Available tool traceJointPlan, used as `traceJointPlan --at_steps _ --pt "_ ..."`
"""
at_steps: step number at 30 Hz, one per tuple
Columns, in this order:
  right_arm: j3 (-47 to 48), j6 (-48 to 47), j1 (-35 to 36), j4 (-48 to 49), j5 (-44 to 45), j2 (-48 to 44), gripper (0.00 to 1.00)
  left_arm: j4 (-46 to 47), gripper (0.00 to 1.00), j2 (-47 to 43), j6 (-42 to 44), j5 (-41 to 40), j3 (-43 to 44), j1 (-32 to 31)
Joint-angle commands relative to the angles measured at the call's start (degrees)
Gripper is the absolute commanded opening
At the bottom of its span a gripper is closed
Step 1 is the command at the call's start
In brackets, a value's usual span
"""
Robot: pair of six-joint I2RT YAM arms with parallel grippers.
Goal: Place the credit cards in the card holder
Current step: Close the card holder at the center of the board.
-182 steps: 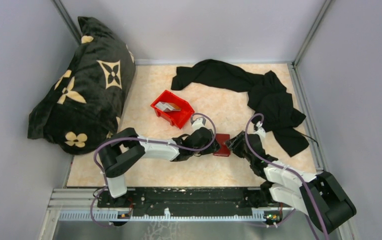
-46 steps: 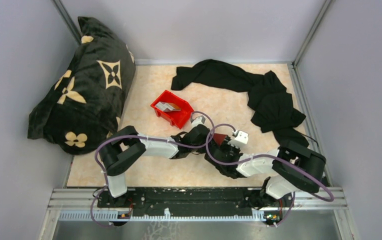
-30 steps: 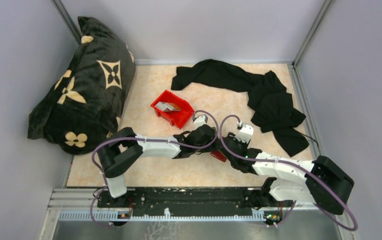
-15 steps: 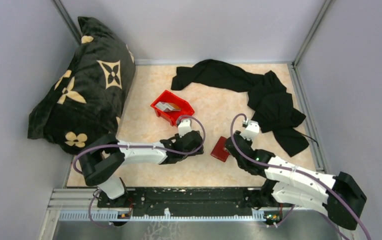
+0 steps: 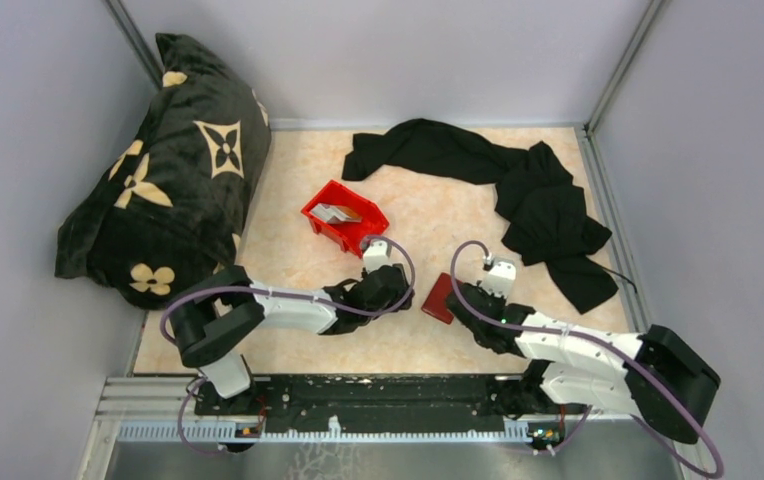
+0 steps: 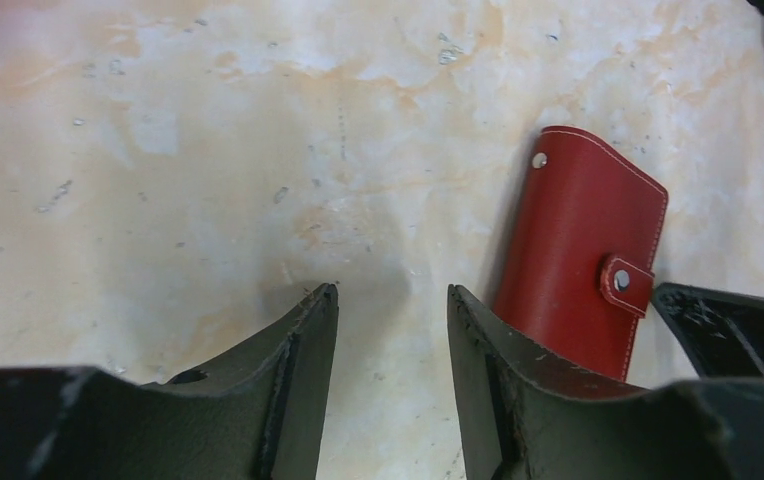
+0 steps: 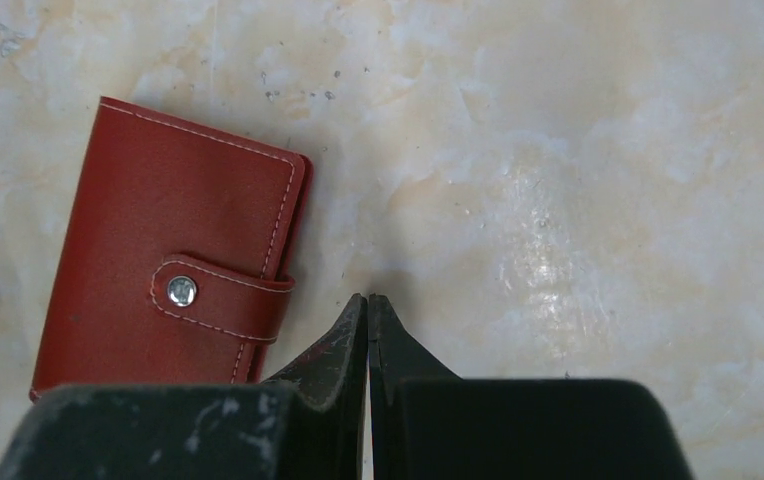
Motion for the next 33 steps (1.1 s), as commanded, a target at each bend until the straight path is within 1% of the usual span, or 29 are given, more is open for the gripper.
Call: traceJointPlan --at_steps 1,8,13,21,27,31,33 --pt "1.6 0.1 -0.2 6.7 -0.8 4.7 0.0 -2.4 0.52 4.2 2.3 6.4 -2.9 -0.8" --pt "3.9 -2.0 -0.1 13.4 -3.0 12.1 0.0 -0.2 0.48 3.5 0.4 8.1 -6.4 -1.9" --pt "5.9 -3.7 -0.2 16.9 -4.0 16.4 0.0 -0.2 0.48 1.7 -1.9 6.8 -9.2 -2.7" --pt "8.3 -5.4 -0.1 21.5 -6.2 22.2 0.0 -4.1 0.48 -1.4 -5.1 2.8 -10.6 -2.9" --pt "8.0 -5.8 -0.1 20.5 -4.7 20.8 0.0 -9.3 0.51 -3.5 -7.9 -1.5 -9.9 -3.0" --pt "8.6 -7.8 -0.2 17.8 -1.7 17.1 0.0 -13.9 0.54 -6.6 -8.1 -6.3 -7.6 -3.0" --pt "8.8 -9.5 -0.2 17.0 -0.3 14.6 0.02 -15.7 0.56 -8.7 -7.6 -9.7 -6.3 -3.0"
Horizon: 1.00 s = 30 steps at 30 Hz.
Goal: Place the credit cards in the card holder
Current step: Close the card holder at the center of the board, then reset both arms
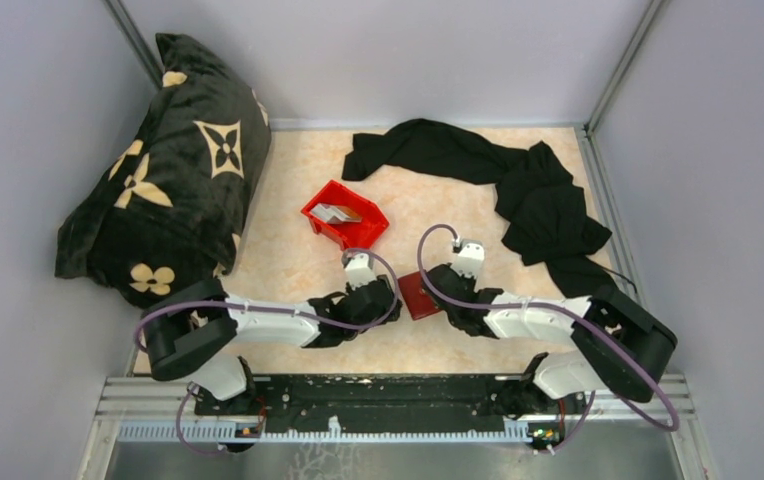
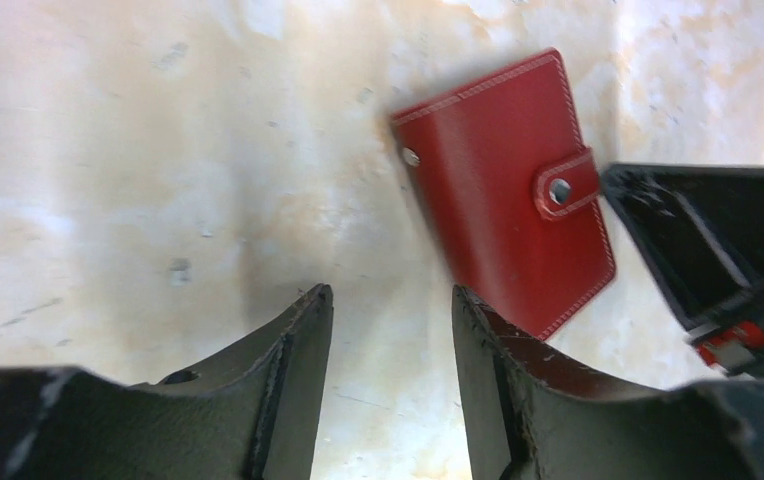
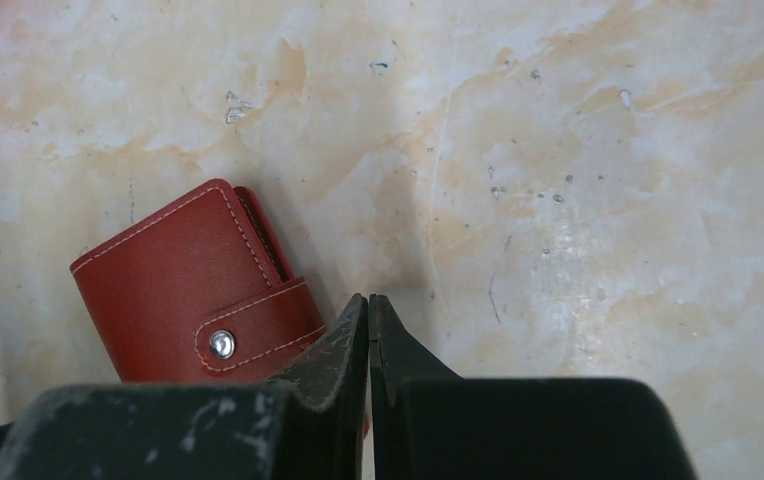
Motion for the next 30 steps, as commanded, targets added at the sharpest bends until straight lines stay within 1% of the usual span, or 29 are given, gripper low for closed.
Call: traceJointPlan --at_steps 1,3,6,7,9,12,14,18,19,22,25,30 --pt "1.4 -4.0 -0.1 -3.3 3.6 -5.9 0.04 -15.3 0.57 -3.4 0.9 -8.7 1.3 -0.2" --pt "2.2 -5.8 -0.3 -4.6 5.6 -7.7 0.1 -16.7 0.6 -5.7 2.3 -11.9 2.6 -0.2" --pt "2.7 -10.4 -1.1 -3.2 6.5 -10.4 0.18 -15.6 0.71 -9.4 6.2 -17.0 3.0 -0.1" --pt "2.6 -12.1 -1.7 -2.4 6.5 -11.6 0.2 -13.8 0.74 -10.5 8.6 -18.6 2.5 -0.1" --pt "2.6 -15.4 -3.0 -1.0 6.3 -13.2 0.29 -8.6 0.82 -12.5 14.2 -20.9 1.1 0.3" --pt "3.5 -19.5 -5.1 -1.3 6.2 -14.8 0.44 0.1 0.89 -14.0 24.1 -19.9 -0.3 2.3" --pt "4.4 -21.8 -6.5 -2.0 6.2 -15.8 0.56 4.6 0.91 -14.0 28.0 -16.5 -0.5 4.4" --pt "5.4 -23.5 -8.0 -3.9 7.1 -17.4 0.68 6.3 0.95 -12.0 29.4 -8.0 0.1 11.0" --pt "5.8 -23.4 -8.0 -4.8 7.7 -17.5 0.71 6.4 0.96 -11.5 29.5 -7.1 0.0 12.2" --pt "7.6 -22.4 -8.1 -8.8 8.1 -17.1 0.77 7.5 0.98 -10.7 30.0 -7.1 -1.0 14.2" --pt "8.9 -19.9 -8.1 -12.7 9.4 -16.1 0.82 11.7 0.99 -10.8 32.0 -7.6 -4.0 14.7" --pt "9.9 -17.6 -8.1 -14.3 11.6 -16.2 0.87 14.6 0.99 -11.6 32.5 -9.2 -7.0 14.8"
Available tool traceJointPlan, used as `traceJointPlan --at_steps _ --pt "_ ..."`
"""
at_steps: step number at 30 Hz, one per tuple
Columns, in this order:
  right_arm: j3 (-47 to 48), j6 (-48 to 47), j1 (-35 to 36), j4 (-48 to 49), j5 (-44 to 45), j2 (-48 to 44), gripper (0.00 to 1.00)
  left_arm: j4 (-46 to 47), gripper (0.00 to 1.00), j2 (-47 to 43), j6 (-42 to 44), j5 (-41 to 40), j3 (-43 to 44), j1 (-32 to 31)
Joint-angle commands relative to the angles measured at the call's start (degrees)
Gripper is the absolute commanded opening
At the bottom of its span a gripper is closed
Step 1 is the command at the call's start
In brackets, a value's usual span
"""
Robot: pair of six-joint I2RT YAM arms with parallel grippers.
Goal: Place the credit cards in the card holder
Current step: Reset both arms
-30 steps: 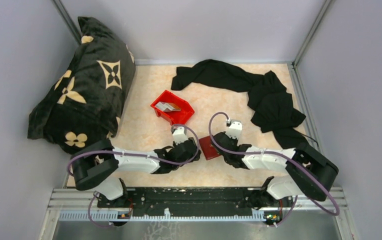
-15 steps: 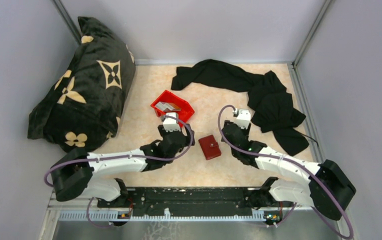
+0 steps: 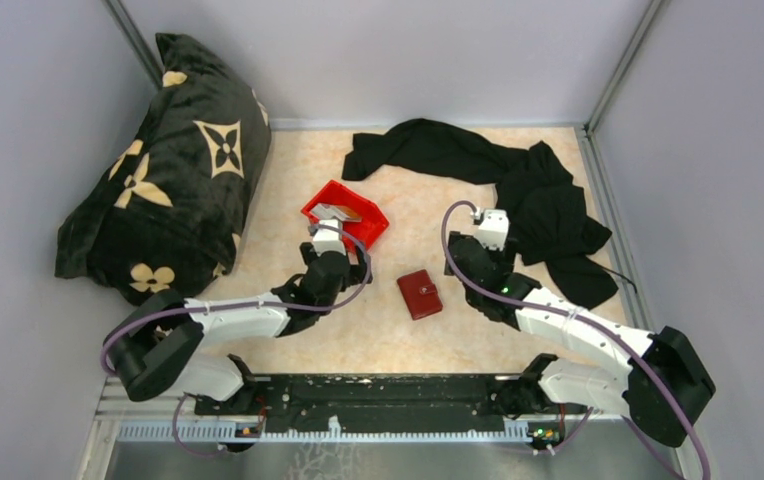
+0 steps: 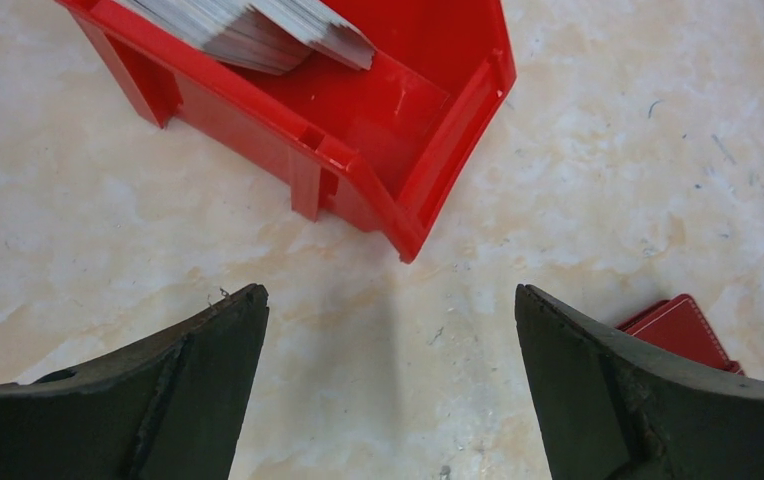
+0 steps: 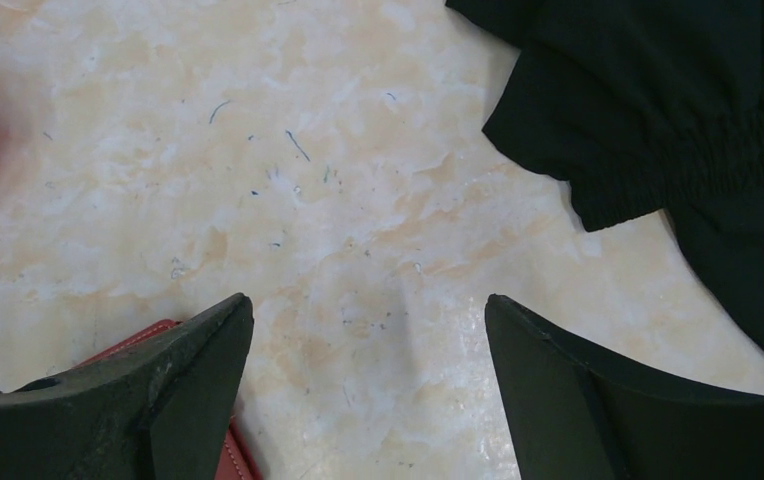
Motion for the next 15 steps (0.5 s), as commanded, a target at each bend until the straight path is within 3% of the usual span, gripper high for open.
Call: traceJointPlan --at_steps 1,12,15 --pt "3.1 2.2 -0.2 -2.3 4.1 -0.5 0.87 4.9 0.99 -0.7 2.2 -0.8 -2.1 0.2" --pt "1.3 2.9 -0.2 -3.0 9.7 -0.8 0.85 7.6 0.99 -0.5 2.2 -1.9 -4.4 0.3" --pt "-0.1 2.3 -0.2 -1.5 10.6 -2.4 0.91 8.0 0.99 -1.2 1.9 -2.1 -5.2 0.3"
